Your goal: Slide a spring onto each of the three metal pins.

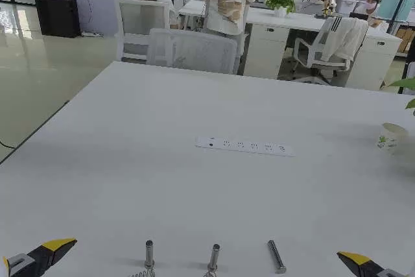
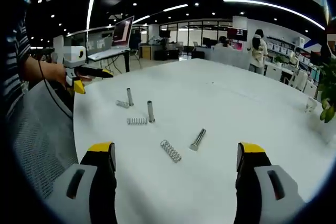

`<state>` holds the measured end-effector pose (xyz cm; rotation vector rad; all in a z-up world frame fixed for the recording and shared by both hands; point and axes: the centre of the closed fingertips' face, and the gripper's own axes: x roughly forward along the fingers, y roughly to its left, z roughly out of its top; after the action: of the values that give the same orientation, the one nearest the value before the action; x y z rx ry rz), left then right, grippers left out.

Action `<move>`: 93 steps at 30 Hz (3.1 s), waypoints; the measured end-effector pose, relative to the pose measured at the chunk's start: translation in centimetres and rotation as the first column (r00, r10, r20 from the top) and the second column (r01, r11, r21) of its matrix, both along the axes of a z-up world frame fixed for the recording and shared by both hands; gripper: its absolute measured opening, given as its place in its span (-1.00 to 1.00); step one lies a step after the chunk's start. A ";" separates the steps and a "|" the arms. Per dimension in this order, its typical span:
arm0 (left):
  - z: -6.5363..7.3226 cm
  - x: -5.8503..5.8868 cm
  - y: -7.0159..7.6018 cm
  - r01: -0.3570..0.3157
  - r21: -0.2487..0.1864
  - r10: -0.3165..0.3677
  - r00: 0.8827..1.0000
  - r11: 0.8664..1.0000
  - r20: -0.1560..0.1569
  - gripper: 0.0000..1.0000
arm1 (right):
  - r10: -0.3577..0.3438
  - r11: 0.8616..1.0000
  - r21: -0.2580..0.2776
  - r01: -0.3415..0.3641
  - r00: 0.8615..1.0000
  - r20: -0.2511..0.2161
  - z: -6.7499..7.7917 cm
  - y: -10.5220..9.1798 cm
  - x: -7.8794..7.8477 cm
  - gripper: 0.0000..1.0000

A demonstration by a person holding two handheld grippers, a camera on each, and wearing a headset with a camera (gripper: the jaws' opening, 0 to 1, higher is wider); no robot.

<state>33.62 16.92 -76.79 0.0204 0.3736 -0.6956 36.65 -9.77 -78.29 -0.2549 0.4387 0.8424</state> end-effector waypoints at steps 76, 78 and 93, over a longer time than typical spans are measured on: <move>-0.8 0.0 0.5 0.021 -0.018 -0.022 0.999 1.000 -0.032 0.96 | 0.011 0.999 -0.043 -0.014 0.998 -0.054 -2.0 -1.0 -0.6 0.82; -0.8 0.0 0.5 0.023 -0.019 -0.023 0.999 1.000 -0.033 0.96 | 0.011 0.999 -0.046 -0.013 0.998 -0.058 -2.2 -1.1 -0.7 0.82; -0.1 0.3 0.2 0.033 -0.067 -0.034 0.999 0.997 -0.001 0.96 | 0.034 0.999 -0.018 -0.035 0.997 -0.076 -1.8 0.4 0.1 0.74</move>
<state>33.96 17.11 -76.91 -0.0380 0.3519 -0.7410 36.71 -9.38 -80.07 -0.2500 0.5147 0.8841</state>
